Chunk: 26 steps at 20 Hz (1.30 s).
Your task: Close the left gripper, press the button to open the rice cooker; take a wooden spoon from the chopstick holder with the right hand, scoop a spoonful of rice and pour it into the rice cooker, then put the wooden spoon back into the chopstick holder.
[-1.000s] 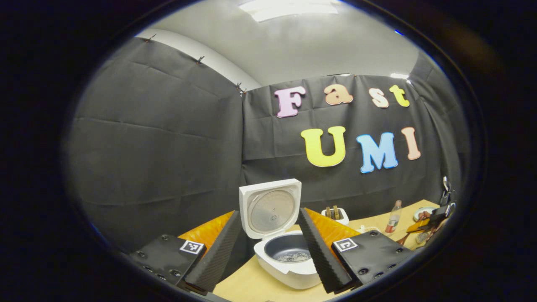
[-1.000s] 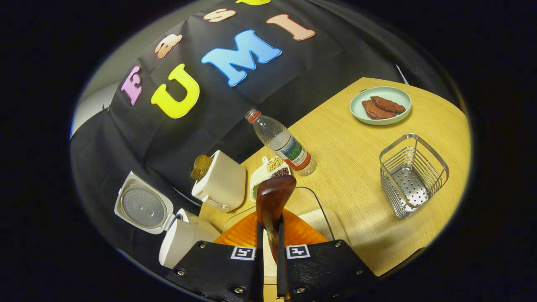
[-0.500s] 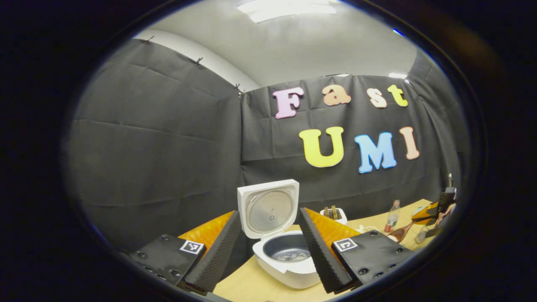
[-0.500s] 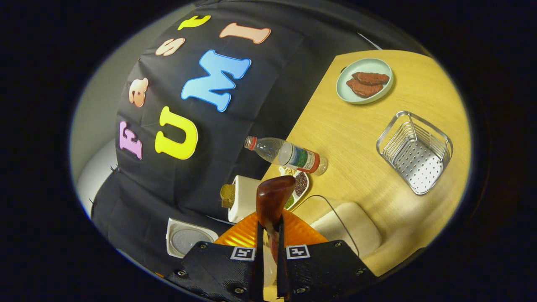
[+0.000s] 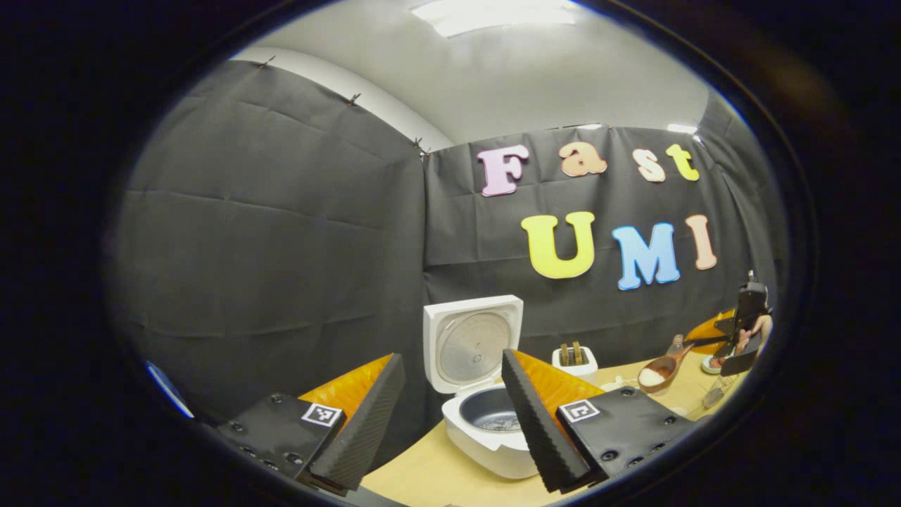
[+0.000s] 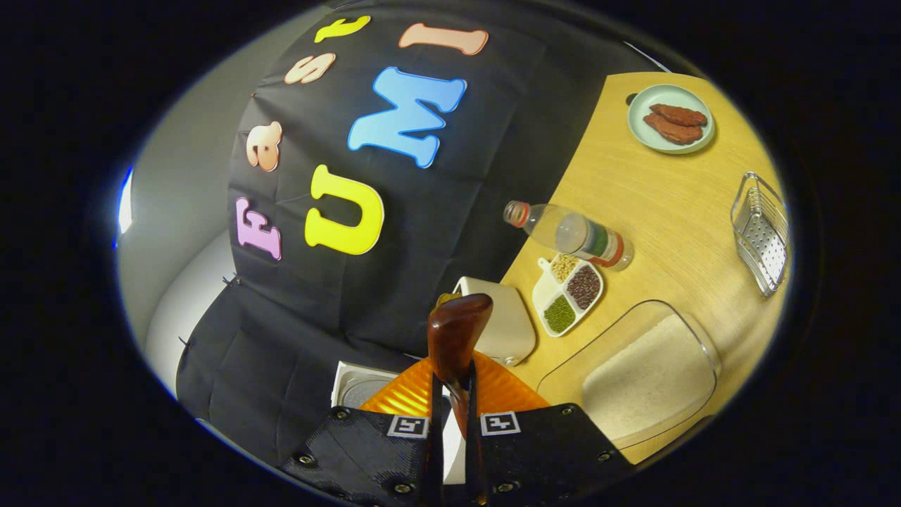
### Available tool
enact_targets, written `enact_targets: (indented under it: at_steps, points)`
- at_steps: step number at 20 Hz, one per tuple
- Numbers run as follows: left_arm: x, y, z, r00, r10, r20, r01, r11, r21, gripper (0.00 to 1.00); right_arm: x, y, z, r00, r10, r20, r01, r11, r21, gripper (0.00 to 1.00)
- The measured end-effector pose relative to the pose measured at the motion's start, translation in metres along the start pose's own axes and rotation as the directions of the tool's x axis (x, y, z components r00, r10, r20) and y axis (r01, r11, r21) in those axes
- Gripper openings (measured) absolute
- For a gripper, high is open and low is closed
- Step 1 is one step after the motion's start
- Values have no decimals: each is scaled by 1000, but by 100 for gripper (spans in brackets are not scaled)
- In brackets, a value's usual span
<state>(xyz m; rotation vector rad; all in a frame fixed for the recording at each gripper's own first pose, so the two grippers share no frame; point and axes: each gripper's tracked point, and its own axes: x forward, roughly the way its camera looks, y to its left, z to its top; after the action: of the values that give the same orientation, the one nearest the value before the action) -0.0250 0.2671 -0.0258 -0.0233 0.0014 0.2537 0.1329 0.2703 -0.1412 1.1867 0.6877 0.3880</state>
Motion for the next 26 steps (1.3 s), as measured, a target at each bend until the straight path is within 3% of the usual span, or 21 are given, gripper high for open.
enact_targets:
  at_steps: [8,18,23,26]
  points:
    - [-26,42,-20,996,88,-34,-88,996,0,96,49,71,-65,990,88,-109,-98,992,-86,12]
    - [-64,96,-42,973,217,-80,-216,976,18,96,114,101,-159,970,83,-229,-138,961,-240,12]
    - [-83,129,-52,948,303,-101,-301,953,30,96,138,92,-200,960,21,-281,-140,900,-412,12]
    - [-94,150,-54,929,351,-112,-351,936,26,96,155,80,-217,956,-21,-294,-148,828,-541,12]
